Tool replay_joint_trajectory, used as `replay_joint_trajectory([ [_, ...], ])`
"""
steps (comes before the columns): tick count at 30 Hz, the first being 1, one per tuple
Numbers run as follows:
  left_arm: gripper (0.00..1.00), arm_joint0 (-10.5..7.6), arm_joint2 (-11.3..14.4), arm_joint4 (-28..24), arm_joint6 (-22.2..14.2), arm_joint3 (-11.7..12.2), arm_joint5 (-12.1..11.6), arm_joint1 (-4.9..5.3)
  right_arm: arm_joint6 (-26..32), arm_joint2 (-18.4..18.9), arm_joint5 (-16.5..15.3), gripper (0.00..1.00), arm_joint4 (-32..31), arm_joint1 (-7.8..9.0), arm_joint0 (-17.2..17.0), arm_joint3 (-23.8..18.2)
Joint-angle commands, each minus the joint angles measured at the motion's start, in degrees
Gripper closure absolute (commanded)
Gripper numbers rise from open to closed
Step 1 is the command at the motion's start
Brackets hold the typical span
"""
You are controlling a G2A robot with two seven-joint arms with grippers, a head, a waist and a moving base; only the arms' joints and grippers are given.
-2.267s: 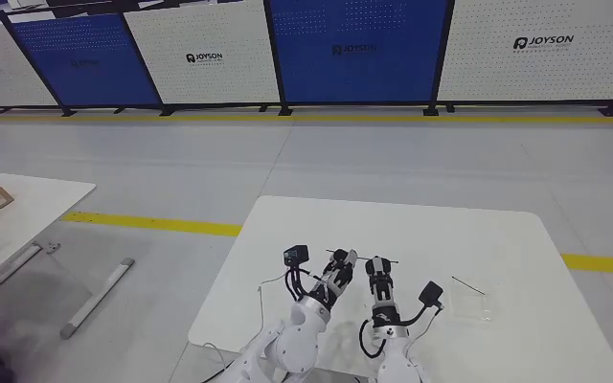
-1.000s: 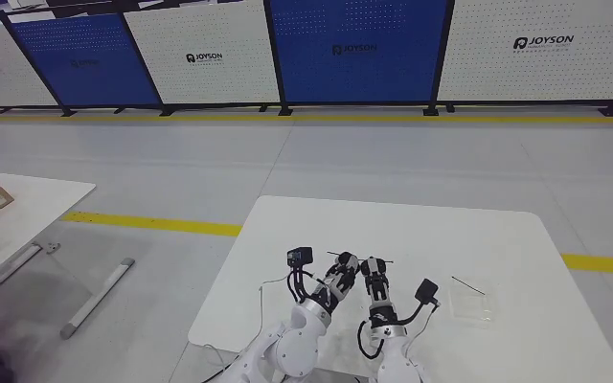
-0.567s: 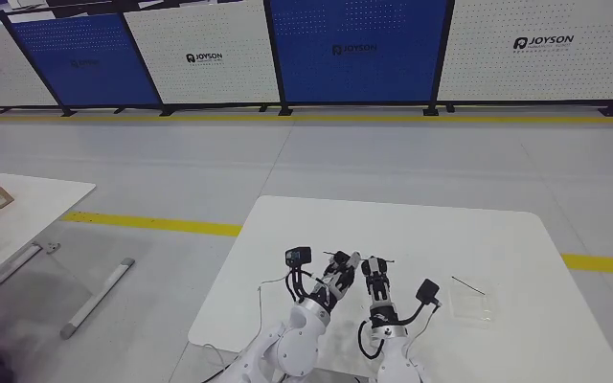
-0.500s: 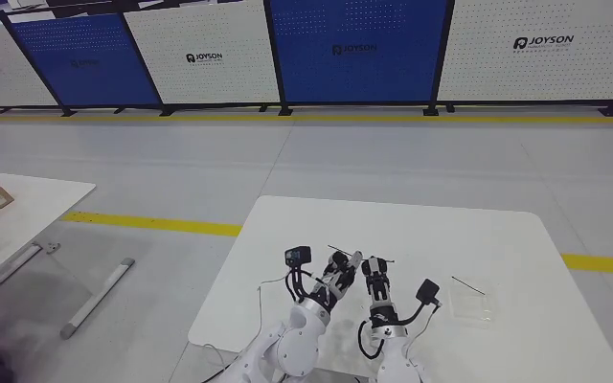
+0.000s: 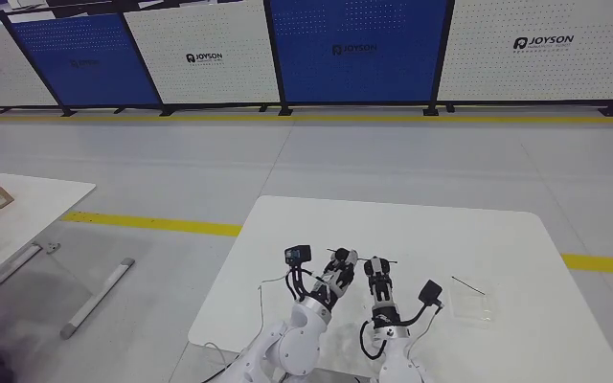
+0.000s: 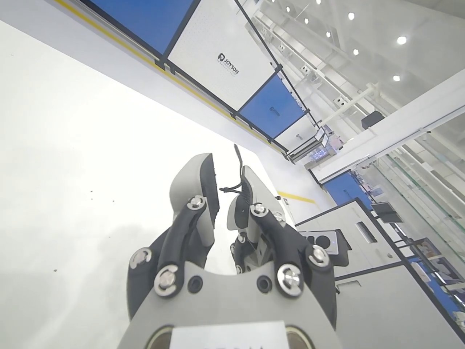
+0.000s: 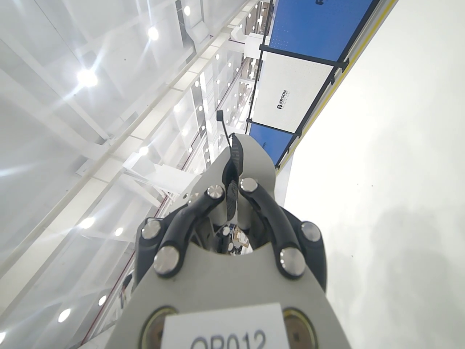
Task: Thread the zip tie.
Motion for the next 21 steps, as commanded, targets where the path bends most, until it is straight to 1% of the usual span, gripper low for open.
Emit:
replay_joint_trajectory([
  [1,1.0,-0.03,0.03,0.04,0.01,0.02,-0.01,-0.01,-0.09,-0.03,0.0,1.0,0.03,0.0,0.06,0.12],
  [7,1.0,-0.09,0.07,0.18,-0.16,0.02,-0.33,-0.01,0.49,-0.1,-0.15,1.0,0.52,0.03,0.19,0.21],
  [13,1.0,0.29,-0.21,0.23,-2.37,-0.78,-0.82,0.2,1.85,-0.3,-0.44,1.0,1.17,0.1,0.31,-0.11],
  [16,1.0,0.46,-0.49,0.62,-2.11,-1.05,-0.76,0.27,2.2,-0.3,-0.43,1.0,1.42,0.13,0.32,-0.19],
  [17,1.0,0.49,-0.54,0.73,-2.02,-1.05,-0.67,0.28,2.35,-0.32,-0.52,0.95,1.62,0.14,0.31,-0.2],
  [18,1.0,0.5,-0.6,0.86,-1.96,-1.01,-0.5,0.28,2.43,-0.29,-0.52,0.64,1.69,0.15,0.31,-0.2],
  [19,1.0,0.47,-0.65,1.03,-1.88,-0.94,-0.33,0.29,2.47,-0.28,-0.52,0.55,1.73,0.17,0.28,-0.21],
  [20,1.0,0.43,-0.64,1.12,-1.79,-0.85,-0.2,0.28,2.5,-0.28,-0.55,0.5,1.76,0.19,0.2,-0.27],
  [21,1.0,0.39,-0.65,1.07,-1.73,-0.7,-0.07,0.27,2.46,-0.26,-0.57,0.2,1.73,0.21,0.12,-0.31],
])
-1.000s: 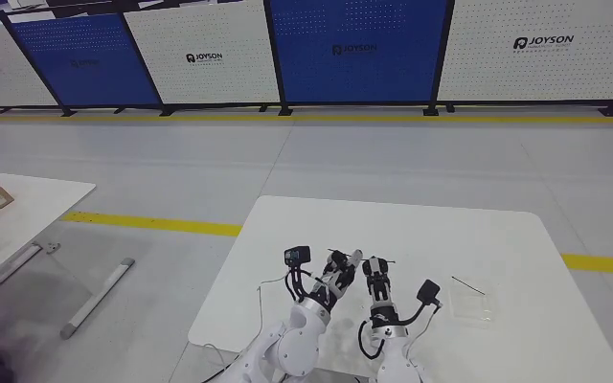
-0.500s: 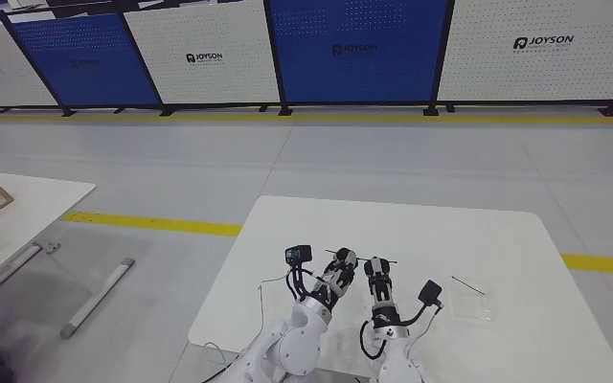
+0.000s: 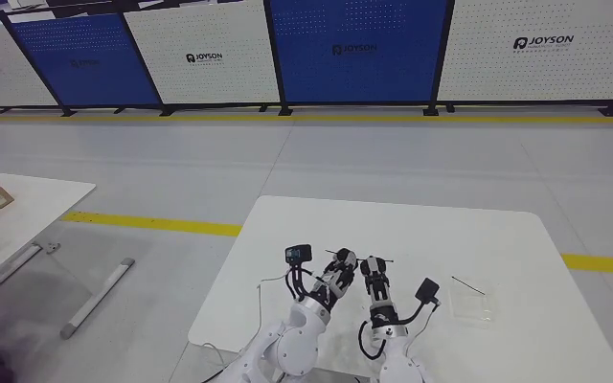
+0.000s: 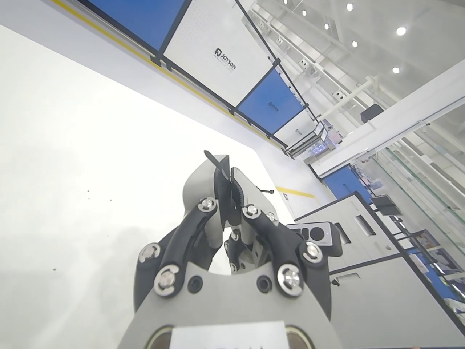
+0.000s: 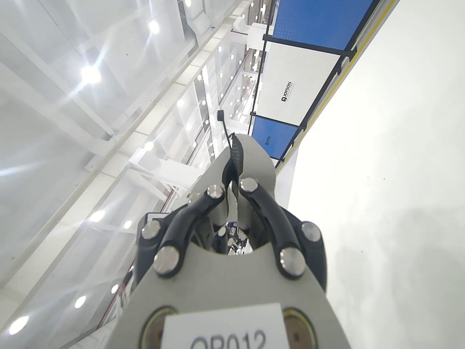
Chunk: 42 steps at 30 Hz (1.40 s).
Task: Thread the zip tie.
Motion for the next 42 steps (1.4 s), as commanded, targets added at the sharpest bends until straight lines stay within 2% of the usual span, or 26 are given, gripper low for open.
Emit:
replay_joint_trajectory([
  [1,1.0,-0.13,0.0,-0.05,0.12,0.29,0.26,-0.03,-0.12,0.03,-0.06,0.13,-0.13,0.04,-0.17,-0.1],
  [5,1.0,-0.46,0.15,-0.03,0.37,0.8,0.87,-0.12,-1.39,0.35,-0.82,0.17,-0.87,0.17,-0.89,-0.72],
  [8,1.0,-0.63,0.21,-0.83,0.23,0.98,1.29,-0.21,-2.16,0.82,-1.59,0.08,-1.0,0.31,-1.61,-1.25],
  [10,1.0,-0.78,0.24,-0.94,0.25,1.17,1.39,-0.24,-2.31,1.09,-1.9,0.24,-1.22,0.42,-1.99,-1.49],
  [11,1.0,-0.81,0.27,-0.93,0.26,1.24,1.42,-0.25,-2.39,1.18,-1.95,0.35,-1.34,0.45,-2.11,-1.66],
  [12,1.0,-0.83,0.34,-0.83,0.25,1.28,1.46,-0.26,-2.52,1.25,-1.96,0.51,-1.52,0.5,-2.29,-1.91],
  [14,1.0,-0.8,0.48,-0.59,0.25,1.23,1.43,-0.26,-2.77,1.31,-1.76,0.57,-2.0,0.55,-2.48,-2.33],
  [17,1.0,-0.6,0.63,-0.04,0.25,0.92,1.3,-0.23,-3.05,1.24,-1.15,0.75,-2.66,0.6,-2.71,-3.08],
  [18,1.0,-0.54,0.66,0.16,0.26,0.82,1.27,-0.22,-3.1,1.23,-0.95,0.85,-2.85,0.62,-2.75,-3.29],
  [20,1.0,-0.37,0.68,0.59,0.25,0.62,1.18,-0.18,-3.15,1.2,-0.38,0.98,-3.17,0.65,-2.83,-3.63],
  [28,1.0,0.12,0.5,1.25,0.31,0.12,1.01,-0.08,-3.5,0.91,1.73,1.0,-4.74,0.74,-2.89,-4.77],
  [42,1.0,0.1,0.59,0.81,0.23,-0.04,0.26,-0.1,-4.09,0.33,2.16,1.0,-5.77,0.8,-2.72,-4.75],
])
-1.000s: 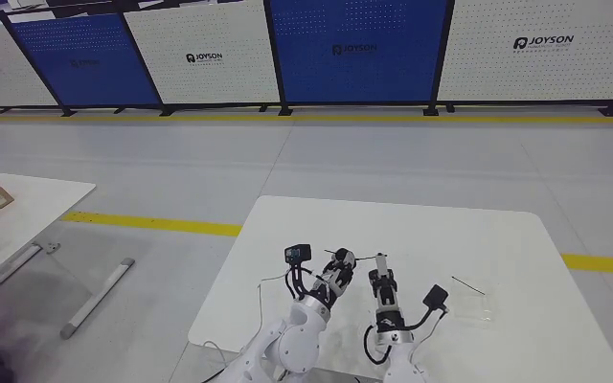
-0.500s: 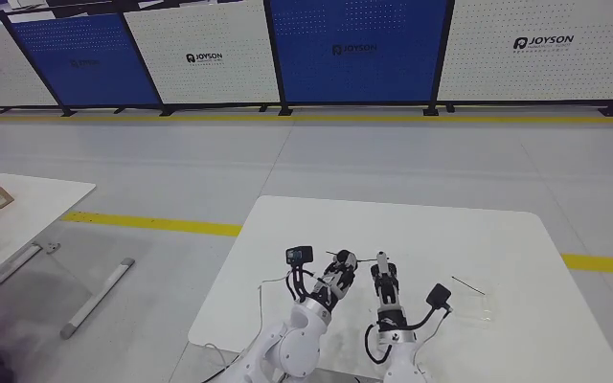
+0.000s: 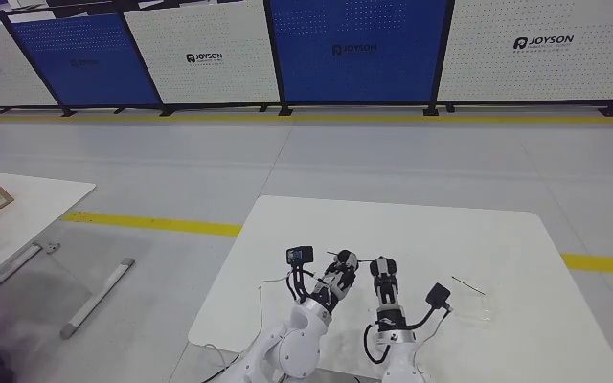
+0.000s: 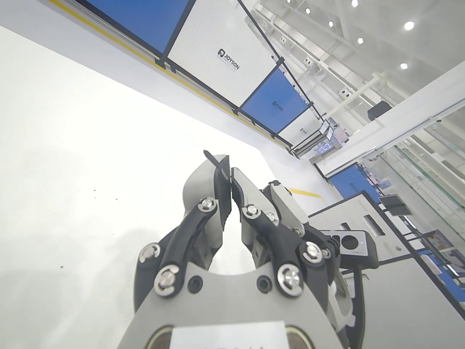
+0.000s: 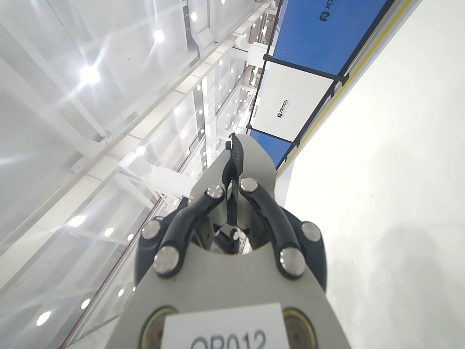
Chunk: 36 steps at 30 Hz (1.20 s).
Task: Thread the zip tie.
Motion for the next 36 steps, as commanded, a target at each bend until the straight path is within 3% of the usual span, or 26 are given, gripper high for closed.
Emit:
replay_joint_trajectory([
  [1,1.0,-0.01,-0.03,-0.31,0.09,0.03,-0.17,-0.02,0.22,-0.18,0.25,1.0,-0.16,-0.01,0.17,0.19],
  [15,1.0,0.42,-0.08,0.49,-0.3,-0.24,-0.4,0.11,1.15,-1.23,0.86,1.0,0.43,-0.15,1.52,1.88],
  [16,0.71,0.42,-0.07,0.59,-0.5,-0.26,-0.23,0.12,1.13,-1.24,0.88,1.0,0.45,-0.15,1.55,1.96],
  [17,0.04,0.42,-0.07,0.62,-0.68,-0.27,-0.12,0.13,1.09,-1.25,0.97,1.0,0.44,-0.15,1.58,2.03],
  [18,0.0,0.43,-0.08,0.59,-0.89,-0.25,-0.02,0.14,1.02,-1.27,1.06,1.0,0.42,-0.16,1.62,2.1],
  [23,0.0,0.5,-0.46,-0.04,-1.01,-0.3,0.14,0.17,0.52,-1.28,1.55,1.0,0.22,-0.16,1.67,2.38],
  [25,0.13,0.62,-0.9,-0.55,-0.91,-0.5,0.12,0.2,0.41,-1.23,1.62,1.0,0.24,-0.15,1.65,2.52],
  [30,0.29,1.06,-1.94,-1.43,-0.45,-1.04,-0.2,0.31,0.15,-1.2,1.91,1.0,0.15,-0.14,1.66,2.71],
  [33,0.49,1.2,-2.45,-1.99,-0.17,-1.33,-0.27,0.34,0.01,-1.27,1.98,1.0,0.07,-0.15,1.72,2.87],
  [36,0.56,1.12,-2.6,-2.13,-0.22,-1.28,-0.18,0.34,-0.11,-1.41,1.94,1.0,-0.05,-0.16,1.74,2.91],
])
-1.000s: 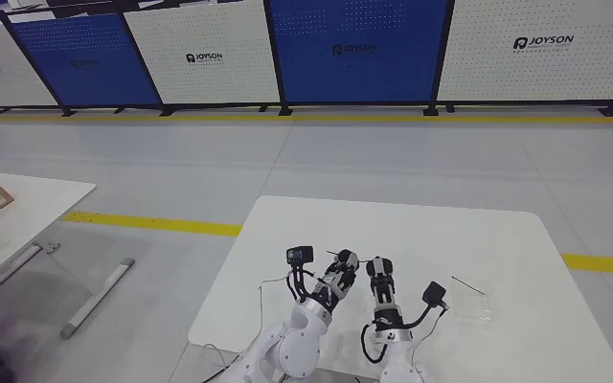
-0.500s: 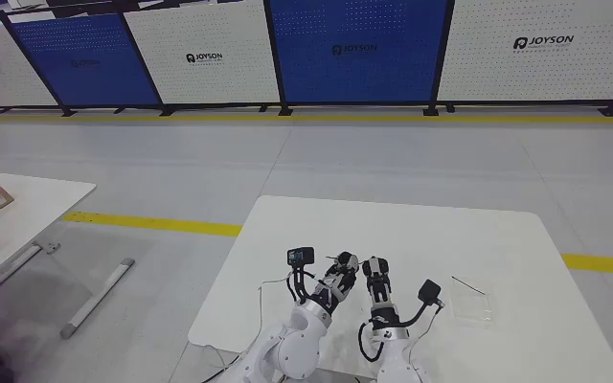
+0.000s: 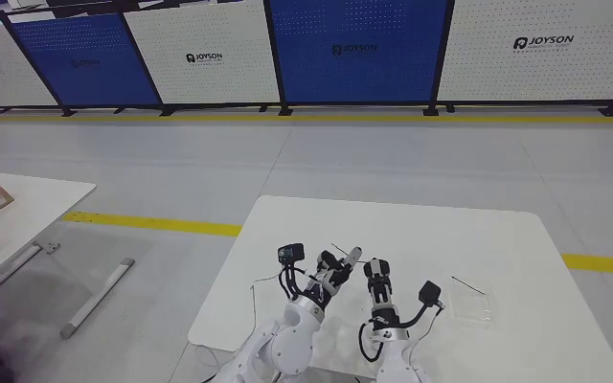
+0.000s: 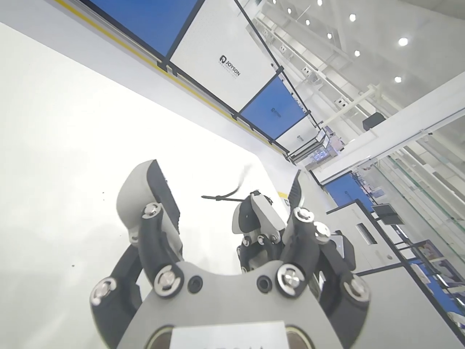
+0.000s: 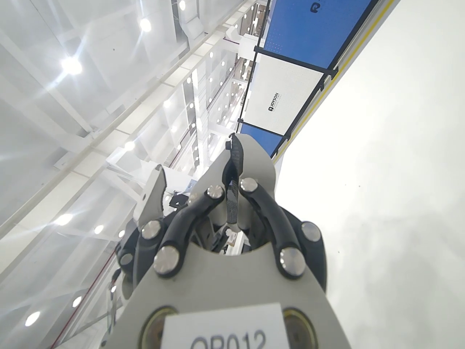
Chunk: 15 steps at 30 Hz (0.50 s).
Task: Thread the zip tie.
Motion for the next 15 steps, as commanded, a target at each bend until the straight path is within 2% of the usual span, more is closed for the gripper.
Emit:
replay_joint_trajectory([
  [1,0.58,-0.09,-0.01,-0.01,-0.07,0.1,0.08,0.0,-0.06,-0.05,-0.05,1.0,-0.05,0.0,0.0,0.01],
  [9,0.8,-0.15,-0.14,-0.13,0.26,0.01,0.03,-0.01,-0.39,0.02,0.34,1.0,-0.18,0.02,-0.01,-0.02],
  [15,0.82,-0.08,-0.25,-0.13,0.45,-0.12,0.06,-0.01,-0.47,0.0,0.53,1.0,-0.27,0.02,0.04,-0.03],
])
